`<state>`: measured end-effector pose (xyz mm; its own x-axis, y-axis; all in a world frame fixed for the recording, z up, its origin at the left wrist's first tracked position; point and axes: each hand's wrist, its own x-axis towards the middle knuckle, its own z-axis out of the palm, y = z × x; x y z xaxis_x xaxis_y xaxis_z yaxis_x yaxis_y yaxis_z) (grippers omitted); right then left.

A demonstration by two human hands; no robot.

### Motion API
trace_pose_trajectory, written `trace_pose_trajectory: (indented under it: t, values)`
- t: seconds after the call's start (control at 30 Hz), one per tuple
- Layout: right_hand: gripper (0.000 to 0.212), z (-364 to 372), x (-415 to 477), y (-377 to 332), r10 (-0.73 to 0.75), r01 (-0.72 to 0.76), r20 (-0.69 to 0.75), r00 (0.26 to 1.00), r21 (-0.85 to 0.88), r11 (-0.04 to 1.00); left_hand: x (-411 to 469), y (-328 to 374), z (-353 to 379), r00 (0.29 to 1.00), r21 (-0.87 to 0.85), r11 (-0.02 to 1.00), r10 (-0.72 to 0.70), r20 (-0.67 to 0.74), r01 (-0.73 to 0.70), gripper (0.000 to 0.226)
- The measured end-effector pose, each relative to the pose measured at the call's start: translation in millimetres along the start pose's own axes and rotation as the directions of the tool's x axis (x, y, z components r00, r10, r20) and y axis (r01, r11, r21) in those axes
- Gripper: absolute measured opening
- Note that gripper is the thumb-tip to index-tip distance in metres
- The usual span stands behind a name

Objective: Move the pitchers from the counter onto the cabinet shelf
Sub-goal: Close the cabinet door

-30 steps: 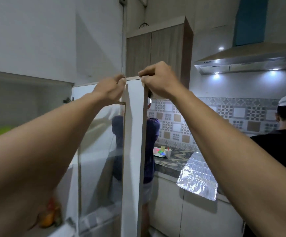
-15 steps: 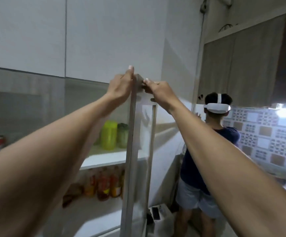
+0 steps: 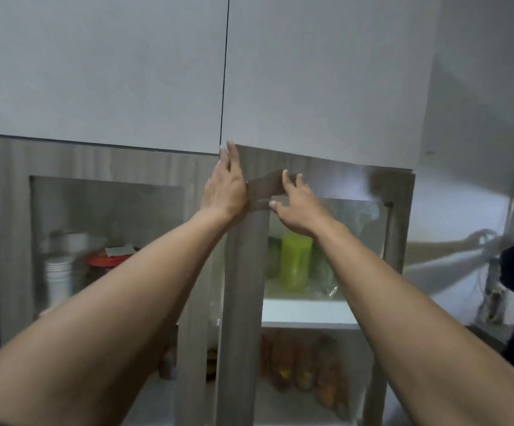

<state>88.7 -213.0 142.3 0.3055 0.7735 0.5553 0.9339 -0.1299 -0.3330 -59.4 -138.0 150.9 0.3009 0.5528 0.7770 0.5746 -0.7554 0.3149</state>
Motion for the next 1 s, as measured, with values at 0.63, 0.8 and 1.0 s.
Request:
trace_pose_trajectory:
  t: [0.63,0.8,1.0]
  values:
    - [0.081,72.2,113.4,79.1,-0.107,0.088,-0.077,0.991,-0.216,0.972,74.3,-50.8,129.5,0.994,0.474,0.880,-0.036,0.102,-0.017,0.072]
    - [0.080,83.6,126.0,86.6,-0.120,0.098,-0.095,0.988,-0.208,0.973,83.9,-59.5,143.9,0.994,0.458,0.889,-0.038,0.100,-0.012,0.072]
    - [0.081,86.4,132.5,89.4,-0.118,0.103,-0.079,0.990,-0.180,0.978,89.9,-66.7,149.0,0.991,0.426,0.905,-0.040,0.125,-0.017,0.073]
